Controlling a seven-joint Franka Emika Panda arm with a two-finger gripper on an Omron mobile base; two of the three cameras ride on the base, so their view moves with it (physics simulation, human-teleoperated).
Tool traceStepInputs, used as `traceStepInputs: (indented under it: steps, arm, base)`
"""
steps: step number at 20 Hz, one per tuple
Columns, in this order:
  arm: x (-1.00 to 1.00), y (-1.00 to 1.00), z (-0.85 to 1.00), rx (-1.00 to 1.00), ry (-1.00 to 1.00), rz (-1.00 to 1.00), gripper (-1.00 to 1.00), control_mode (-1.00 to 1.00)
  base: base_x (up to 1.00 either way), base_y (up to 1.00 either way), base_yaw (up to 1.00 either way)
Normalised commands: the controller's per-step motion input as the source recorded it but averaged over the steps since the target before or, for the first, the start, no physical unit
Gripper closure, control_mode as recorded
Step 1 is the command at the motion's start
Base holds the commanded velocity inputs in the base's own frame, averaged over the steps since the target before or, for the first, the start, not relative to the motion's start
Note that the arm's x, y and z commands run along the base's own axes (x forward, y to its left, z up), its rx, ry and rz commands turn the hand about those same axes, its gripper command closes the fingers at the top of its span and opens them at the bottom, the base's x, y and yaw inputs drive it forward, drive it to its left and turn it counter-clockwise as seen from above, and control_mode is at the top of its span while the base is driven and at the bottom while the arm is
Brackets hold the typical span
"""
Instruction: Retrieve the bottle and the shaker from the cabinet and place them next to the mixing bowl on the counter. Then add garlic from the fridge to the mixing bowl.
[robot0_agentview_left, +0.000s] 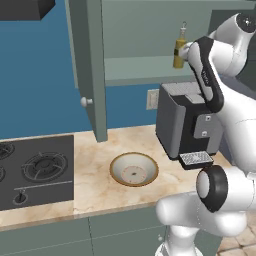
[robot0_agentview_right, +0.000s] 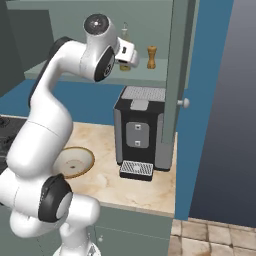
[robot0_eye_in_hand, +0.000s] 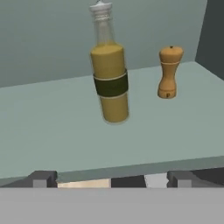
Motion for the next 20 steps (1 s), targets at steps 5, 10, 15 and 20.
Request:
traceStepInputs:
  steps: [5,10,15,20]
  arm:
    - [0.47,0.0,-0.03,0.0,0.0,-0.01,-1.0,-1.0]
    - [0.48,0.0,-0.06,0.0,0.0,0.0,-1.0,-1.0]
    - [0.46,0.0,-0.03,0.0,0.0,0.0,-1.0,-1.0]
    - [0.35,-0.05,-0.03,0.0,0.0,0.0,-1.0,-1.0]
  base:
    - [0.0,0.0,0.0]
    - [0.0,0.0,0.0]
    - [0.0,0.0,0.0]
    - [0.0,0.0,0.0]
